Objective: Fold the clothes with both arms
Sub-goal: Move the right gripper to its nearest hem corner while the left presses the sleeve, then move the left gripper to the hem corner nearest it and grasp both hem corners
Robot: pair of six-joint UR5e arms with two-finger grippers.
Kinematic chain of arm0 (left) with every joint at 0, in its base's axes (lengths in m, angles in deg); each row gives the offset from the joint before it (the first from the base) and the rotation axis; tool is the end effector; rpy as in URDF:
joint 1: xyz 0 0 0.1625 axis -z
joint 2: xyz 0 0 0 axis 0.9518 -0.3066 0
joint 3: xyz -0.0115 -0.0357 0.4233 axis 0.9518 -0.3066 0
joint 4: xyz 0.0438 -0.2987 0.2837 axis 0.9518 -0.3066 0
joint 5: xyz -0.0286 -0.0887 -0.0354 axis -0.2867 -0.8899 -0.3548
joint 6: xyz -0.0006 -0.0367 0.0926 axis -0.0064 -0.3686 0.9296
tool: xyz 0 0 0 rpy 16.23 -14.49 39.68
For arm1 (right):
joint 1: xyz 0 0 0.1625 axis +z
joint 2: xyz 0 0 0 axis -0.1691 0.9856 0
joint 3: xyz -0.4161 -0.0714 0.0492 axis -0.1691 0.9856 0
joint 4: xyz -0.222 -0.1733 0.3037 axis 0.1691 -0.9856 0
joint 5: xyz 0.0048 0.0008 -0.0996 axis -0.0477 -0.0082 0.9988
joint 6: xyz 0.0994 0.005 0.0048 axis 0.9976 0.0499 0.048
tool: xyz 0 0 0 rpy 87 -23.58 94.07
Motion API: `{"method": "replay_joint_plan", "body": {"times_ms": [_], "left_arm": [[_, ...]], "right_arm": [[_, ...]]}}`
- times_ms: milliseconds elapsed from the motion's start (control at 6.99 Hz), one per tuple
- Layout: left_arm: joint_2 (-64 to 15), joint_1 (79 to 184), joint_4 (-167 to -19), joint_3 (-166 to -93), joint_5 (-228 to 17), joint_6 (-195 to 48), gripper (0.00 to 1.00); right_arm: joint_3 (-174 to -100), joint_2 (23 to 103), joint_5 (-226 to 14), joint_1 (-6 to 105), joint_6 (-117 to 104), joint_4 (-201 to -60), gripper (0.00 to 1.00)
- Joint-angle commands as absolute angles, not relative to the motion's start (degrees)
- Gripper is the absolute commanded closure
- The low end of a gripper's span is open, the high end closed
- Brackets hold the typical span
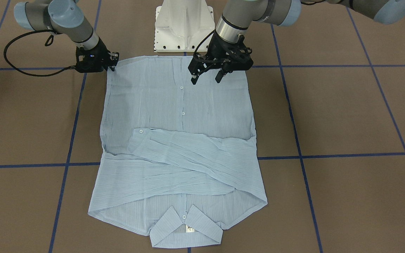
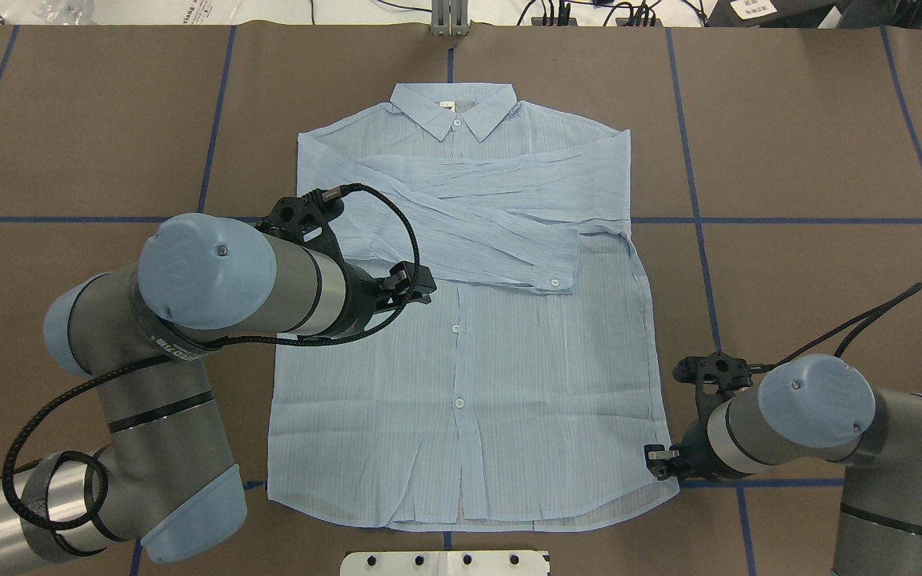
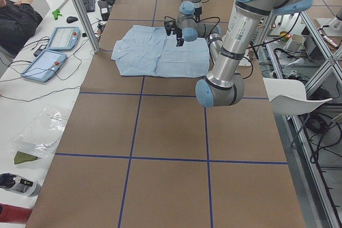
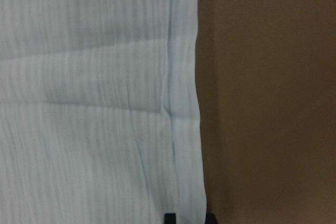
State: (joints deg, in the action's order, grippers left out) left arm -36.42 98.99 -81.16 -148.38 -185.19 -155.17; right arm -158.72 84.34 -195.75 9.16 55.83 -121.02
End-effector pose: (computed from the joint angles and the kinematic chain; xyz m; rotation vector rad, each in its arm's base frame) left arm 0.4821 -0.3714 0.1706 0.0254 1.1555 -0.4067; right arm -0.4303 -0.2477 0.4221 -0.1560 -0.8627 -0.0282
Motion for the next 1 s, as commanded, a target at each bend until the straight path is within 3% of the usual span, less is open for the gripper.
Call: {"method": "replay_joint_plan", "body": {"times_ms": [0,143,572,859], "left_arm": [[-36.36,98.95,-81.17,-148.38,-185.11,-155.17,0.02],[-36.27,98.95,-81.17,-148.38,-185.11,-155.26,0.02],[-36.18,98.95,-81.17,-148.38,-185.02,-155.26,0.03],[-33.48,98.95,-81.17,-149.51,-185.2,-155.17,0.03]], "right_arm": [[-158.54,84.4,-195.9,9.16,55.83,-121.02,0.7],[-158.45,84.32,-195.99,9.16,55.83,-121.02,0.71],[-158.53,84.32,-195.9,9.25,55.83,-121.02,1.0],[-159.32,83.97,-195.9,10.04,55.83,-120.94,1.0]]}}
